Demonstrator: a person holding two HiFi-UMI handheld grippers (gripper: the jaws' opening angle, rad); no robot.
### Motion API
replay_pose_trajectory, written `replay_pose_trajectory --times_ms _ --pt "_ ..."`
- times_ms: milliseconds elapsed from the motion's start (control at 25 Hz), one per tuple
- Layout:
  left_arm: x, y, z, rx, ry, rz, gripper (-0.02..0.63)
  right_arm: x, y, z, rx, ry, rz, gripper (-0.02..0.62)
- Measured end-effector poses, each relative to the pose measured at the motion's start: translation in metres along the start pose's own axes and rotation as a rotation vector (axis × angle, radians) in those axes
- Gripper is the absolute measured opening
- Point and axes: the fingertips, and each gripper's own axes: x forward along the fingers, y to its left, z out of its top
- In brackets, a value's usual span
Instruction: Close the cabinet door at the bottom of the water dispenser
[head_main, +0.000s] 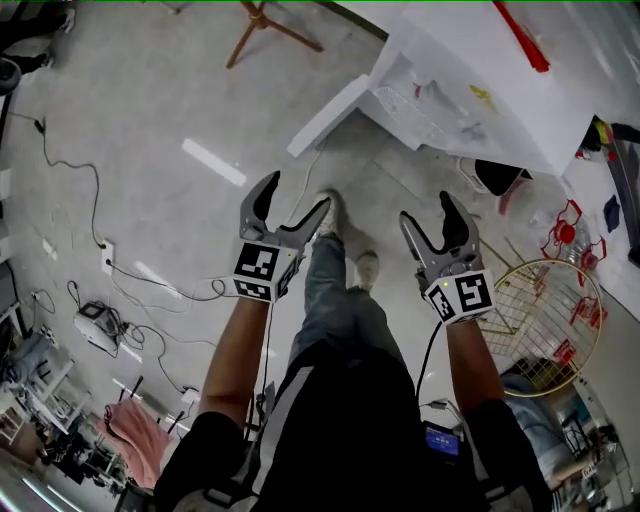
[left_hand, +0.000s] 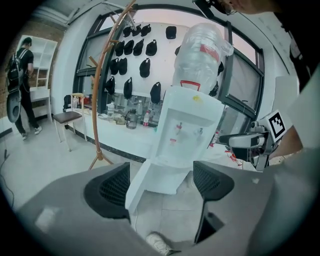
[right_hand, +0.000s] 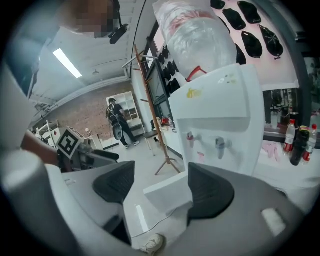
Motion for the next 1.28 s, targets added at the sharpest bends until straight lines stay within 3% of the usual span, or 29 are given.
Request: replay_pose_trajectory --times_ms 200,400,720,960,1120,1280 --pt "0.021 0.023 -0.028 -0.031 0.027 0.005 0.4 0.026 -0.009 -0.021 -0.039 0.026 -0.016 0.328" --pt "0.05 0.045 -0.083 -0.041 0.103 0.01 0.4 0.044 -0.017 -0.055 -0.04 0.072 -0.019 0.319" --pt "0.1 0.079 -0.144 -0.04 0.207 0.012 0.4 0.078 -0.028 -0.097 0.003 0.142 -0.023 0.314" --pt "0.134 0.098 -0.169 -0.044 0.256 0.062 0.403 0.088 -0.028 -0.112 0.04 0.166 -0.014 0.308" --pt "0.147 0.101 -0.187 -0.073 0.289 0.045 0.403 0.086 -0.026 -0.12 0.061 0.181 -0.003 0.308" --pt "0.156 0.109 -0.203 -0.034 0.326 0.044 0.403 0.087 -0.029 -0.127 0.088 0.183 0.003 0.305"
